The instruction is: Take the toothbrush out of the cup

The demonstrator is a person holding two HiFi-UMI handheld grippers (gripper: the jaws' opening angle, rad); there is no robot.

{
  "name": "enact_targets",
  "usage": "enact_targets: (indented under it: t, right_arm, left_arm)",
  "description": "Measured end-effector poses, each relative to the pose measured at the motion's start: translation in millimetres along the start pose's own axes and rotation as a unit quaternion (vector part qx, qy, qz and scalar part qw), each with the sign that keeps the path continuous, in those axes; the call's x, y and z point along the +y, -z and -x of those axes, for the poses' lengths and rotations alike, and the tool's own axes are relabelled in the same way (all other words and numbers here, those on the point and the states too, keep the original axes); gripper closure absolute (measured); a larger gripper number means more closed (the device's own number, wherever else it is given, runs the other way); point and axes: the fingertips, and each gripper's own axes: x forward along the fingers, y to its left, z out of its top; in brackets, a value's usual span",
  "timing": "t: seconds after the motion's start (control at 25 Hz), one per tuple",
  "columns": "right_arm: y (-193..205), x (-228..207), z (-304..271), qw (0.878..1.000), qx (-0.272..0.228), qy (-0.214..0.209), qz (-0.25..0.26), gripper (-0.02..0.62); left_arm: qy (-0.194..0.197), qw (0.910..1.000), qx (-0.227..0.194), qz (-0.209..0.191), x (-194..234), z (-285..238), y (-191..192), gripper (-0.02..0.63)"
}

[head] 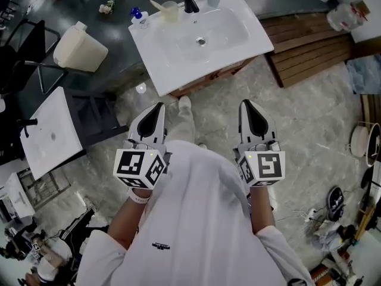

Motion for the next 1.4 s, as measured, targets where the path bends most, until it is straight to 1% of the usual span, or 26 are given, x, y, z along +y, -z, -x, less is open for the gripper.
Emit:
enact_targets:
  t: [0.24, 0.4, 0.52, 0.64, 0.8, 1.0, 1.16, 1.28, 1.4]
  right_arm:
    - [-41.5, -18.5, -93.8, 1.0, 0.006, 0.006, 0.008, 0.588]
    - [-69.2, -29.8, -143.2, 1.0, -0.002, 0.018, 0.015, 0.588]
    - [-80.6, -38.4, -171.4, 1.0, -0.002, 0.02, 0.017, 0.588]
    - [-87.5, -51.0, -194.2, 1.0, 0.003, 0.017, 0.018, 0.588]
    - [-94.3, -66.2, -222.1, 1.0, 0.007, -0.009, 0.025, 0.588]
    - [-100.1, -80.1, -247.7, 0.999, 0.007, -0.041, 0.027, 0.588]
    - [-105.0, -91.8, -264.9, 0.998, 0.008, -0.056, 0.021, 0.588]
    - [-106.8, -97.3, -278.4, 0.998, 0.007, -0.066, 0.016, 0.588]
    - [-102.9, -101.1, -291.1, 0.997, 0.012, -0.078, 0.013, 0.588]
  left_arm:
    - [-0.001, 0.9997, -0.014, 0.017, 55.0, -71.6, -69.5, 0.6]
    - [0.006, 0.9998, -0.014, 0.013, 83.6, -112.1, -101.1, 0.6]
    - [0.003, 0.9998, -0.008, 0.018, 96.4, -138.0, -108.9, 0.6]
    - [-0.008, 0.9995, -0.006, 0.029, 104.8, -159.0, -115.6, 0.6]
    - [-0.026, 0.9989, -0.004, 0.038, 107.9, -184.7, -123.6, 0.6]
    - [-0.056, 0.9972, -0.006, 0.05, 110.5, -203.1, -132.9, 0.6]
    - [-0.069, 0.9956, -0.003, 0.063, 110.0, -218.7, -135.4, 0.6]
    - [-0.076, 0.9938, 0.0, 0.082, 112.7, -232.0, -133.1, 0.6]
    - [-0.099, 0.9916, 0.0, 0.083, 120.3, -242.4, -131.4, 0.598]
